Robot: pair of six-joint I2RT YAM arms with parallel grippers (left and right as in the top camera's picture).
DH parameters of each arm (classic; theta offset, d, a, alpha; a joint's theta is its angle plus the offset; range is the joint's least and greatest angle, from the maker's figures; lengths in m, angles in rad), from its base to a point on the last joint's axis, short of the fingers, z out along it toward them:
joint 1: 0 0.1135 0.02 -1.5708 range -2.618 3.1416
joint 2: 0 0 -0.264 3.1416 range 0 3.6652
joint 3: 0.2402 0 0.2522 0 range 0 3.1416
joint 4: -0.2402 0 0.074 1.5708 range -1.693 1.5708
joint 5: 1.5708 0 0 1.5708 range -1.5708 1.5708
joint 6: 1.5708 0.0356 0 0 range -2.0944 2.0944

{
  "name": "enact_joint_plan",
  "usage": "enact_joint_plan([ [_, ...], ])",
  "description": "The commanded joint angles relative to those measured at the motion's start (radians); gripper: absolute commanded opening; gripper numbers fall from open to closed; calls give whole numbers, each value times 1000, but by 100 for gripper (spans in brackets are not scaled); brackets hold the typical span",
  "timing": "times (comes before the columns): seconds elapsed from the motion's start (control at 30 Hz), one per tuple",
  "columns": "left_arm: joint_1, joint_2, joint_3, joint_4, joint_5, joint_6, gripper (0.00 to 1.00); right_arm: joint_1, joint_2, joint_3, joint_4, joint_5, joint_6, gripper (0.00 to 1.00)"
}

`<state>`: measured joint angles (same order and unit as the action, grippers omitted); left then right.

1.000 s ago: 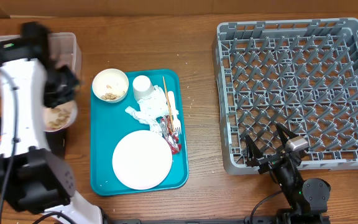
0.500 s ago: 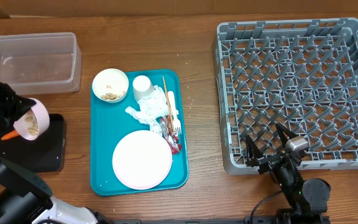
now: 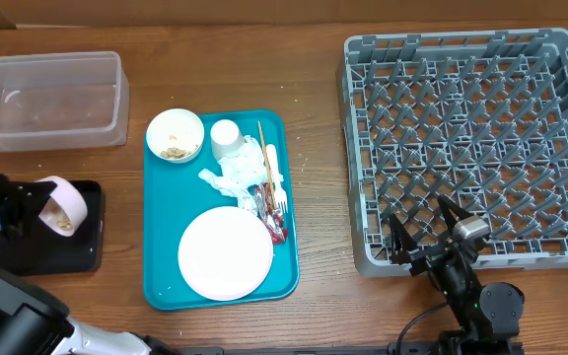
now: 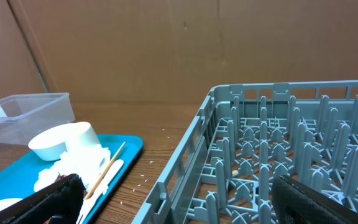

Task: Sort waste into correct bins and load items into the dishwasher rack
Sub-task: 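Lift the bowl with the left gripper over the black tray, then tilt the bowl with the left gripper to dump rice onto black tray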

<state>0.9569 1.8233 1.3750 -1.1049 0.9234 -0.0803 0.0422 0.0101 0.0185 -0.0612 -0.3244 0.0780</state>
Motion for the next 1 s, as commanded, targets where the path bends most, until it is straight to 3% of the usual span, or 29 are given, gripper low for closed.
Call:
enact_joint_plan([
  [0.0, 43, -24, -7, -8, 148, 77, 4, 7, -7, -10, 6, 10, 3, 100],
  [0.27, 66, -24, -8, 0, 221, 102, 4, 7, -7, -10, 6, 10, 3, 100],
  [0.63, 126, -12, -11, 6, 286, 19, 4, 7, -7, -10, 6, 10, 3, 100],
  [0.97, 185, -11, -14, 14, 317, 21, 5, 7, -7, -10, 6, 10, 3, 100],
])
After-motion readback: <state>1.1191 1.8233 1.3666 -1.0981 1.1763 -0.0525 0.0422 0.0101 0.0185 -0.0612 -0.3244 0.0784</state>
